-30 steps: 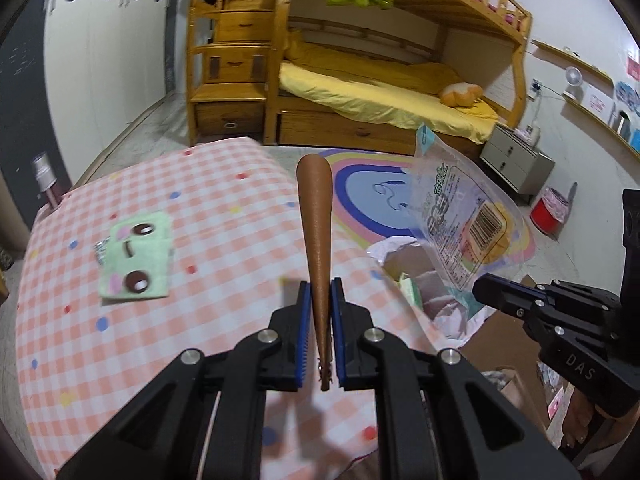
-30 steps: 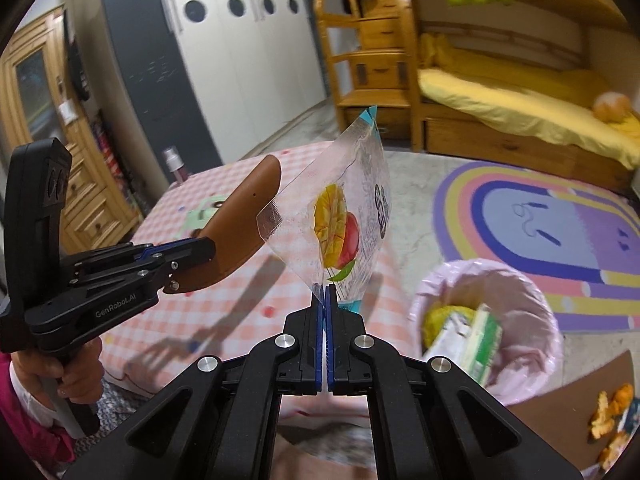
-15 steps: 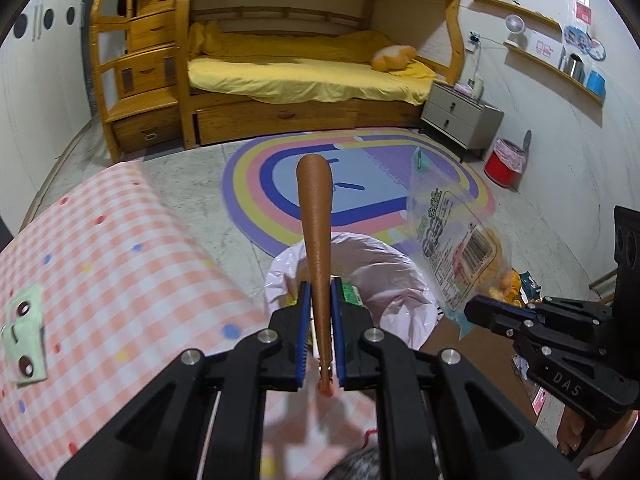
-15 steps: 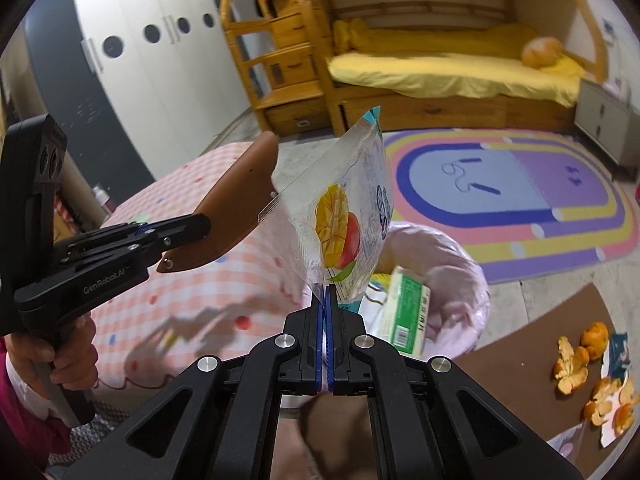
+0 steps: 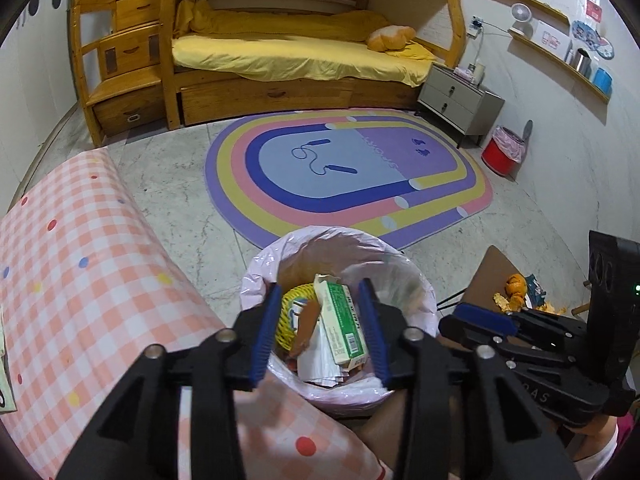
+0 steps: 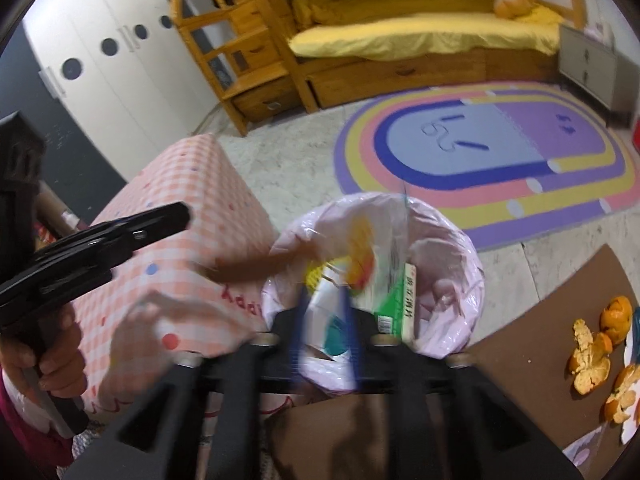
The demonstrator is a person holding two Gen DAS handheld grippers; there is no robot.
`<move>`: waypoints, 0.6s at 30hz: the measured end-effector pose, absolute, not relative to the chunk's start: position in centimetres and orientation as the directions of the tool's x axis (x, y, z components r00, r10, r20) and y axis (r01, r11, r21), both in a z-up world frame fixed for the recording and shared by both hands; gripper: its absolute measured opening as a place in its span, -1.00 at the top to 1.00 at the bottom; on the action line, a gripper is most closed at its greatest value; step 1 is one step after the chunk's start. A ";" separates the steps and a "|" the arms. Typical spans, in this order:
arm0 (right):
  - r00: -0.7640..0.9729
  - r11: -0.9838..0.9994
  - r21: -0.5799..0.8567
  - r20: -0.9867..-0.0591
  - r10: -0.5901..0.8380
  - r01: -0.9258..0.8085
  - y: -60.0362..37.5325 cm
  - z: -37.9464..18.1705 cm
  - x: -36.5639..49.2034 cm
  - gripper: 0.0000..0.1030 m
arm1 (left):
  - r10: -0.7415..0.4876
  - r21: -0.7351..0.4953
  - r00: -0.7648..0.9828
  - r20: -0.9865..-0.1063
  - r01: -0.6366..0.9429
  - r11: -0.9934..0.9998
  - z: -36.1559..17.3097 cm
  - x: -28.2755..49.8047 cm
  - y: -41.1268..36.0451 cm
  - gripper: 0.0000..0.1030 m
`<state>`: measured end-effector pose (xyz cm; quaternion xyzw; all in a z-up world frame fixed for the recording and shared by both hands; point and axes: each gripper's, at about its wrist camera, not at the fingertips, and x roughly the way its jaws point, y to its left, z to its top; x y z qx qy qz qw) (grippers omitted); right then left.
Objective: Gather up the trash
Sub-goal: 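Carry sheath and snack bag to the pink bin and open both tools, then grasp the green face cloth with the right tool and lift it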
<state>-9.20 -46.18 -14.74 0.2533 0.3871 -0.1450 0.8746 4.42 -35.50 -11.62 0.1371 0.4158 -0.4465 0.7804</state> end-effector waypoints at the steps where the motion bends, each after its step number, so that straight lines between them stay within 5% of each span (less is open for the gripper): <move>1: 0.661 0.830 0.328 -0.747 -0.064 0.452 -46.1 -14.6 -9.5 0.23 | -0.580 -0.157 0.261 -0.772 0.806 0.571 -11.6 4.6 -35.2 0.24; 18: 0.766 0.919 0.263 -0.640 -0.060 0.292 -38.6 -6.9 -9.1 0.23 | -0.486 -0.089 0.491 -0.723 0.631 0.771 -6.8 5.8 -21.7 0.24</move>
